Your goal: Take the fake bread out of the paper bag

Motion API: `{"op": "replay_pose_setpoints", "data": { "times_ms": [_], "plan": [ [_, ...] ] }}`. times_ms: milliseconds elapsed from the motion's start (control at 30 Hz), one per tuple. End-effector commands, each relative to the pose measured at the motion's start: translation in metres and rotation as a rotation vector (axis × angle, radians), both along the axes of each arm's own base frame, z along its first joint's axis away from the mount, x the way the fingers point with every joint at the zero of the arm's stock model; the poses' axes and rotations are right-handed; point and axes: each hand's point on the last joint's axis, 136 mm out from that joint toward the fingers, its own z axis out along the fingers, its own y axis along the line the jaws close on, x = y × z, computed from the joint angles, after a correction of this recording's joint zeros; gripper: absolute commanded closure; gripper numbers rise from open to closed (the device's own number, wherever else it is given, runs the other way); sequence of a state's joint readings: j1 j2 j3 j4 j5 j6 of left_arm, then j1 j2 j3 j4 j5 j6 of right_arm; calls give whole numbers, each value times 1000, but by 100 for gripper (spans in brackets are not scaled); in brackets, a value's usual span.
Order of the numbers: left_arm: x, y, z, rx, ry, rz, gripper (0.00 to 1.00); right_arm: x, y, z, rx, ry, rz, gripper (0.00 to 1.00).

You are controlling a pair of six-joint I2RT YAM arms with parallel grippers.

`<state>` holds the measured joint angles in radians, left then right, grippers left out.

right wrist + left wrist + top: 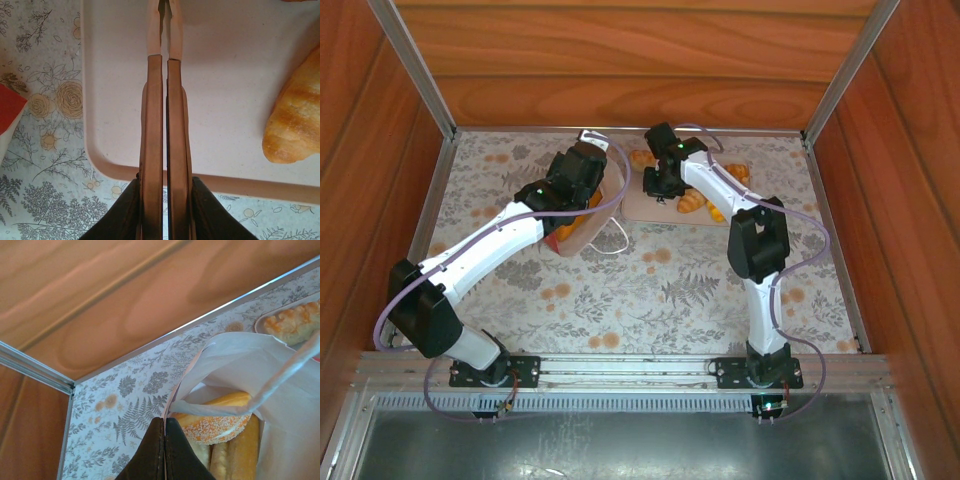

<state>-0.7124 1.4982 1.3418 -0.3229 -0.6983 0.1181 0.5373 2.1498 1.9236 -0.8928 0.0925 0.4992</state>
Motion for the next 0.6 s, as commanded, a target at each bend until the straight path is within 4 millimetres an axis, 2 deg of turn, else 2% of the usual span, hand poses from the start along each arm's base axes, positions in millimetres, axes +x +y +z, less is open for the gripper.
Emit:
{"op": "replay_pose_setpoints", "data": {
  "times_ms": [0,167,300,467,567],
  "plan": [
    [-2,6,25,-55,-60,21,100,4,8,2,19,-13,15,85],
    [-3,7,26,-57,-62,22,100,-3,4,0,4,17,17,85],
    [-5,9,28,-59,-67,24,100,-17,2,14,31,34,32,84],
    [-8,8,23,-84,-58,12,100,-53,-8,38,84,63,28,82],
    [-8,8,18,-82,-49,9,100,-75,-14,54,131,65,29,78]
  ]
}}
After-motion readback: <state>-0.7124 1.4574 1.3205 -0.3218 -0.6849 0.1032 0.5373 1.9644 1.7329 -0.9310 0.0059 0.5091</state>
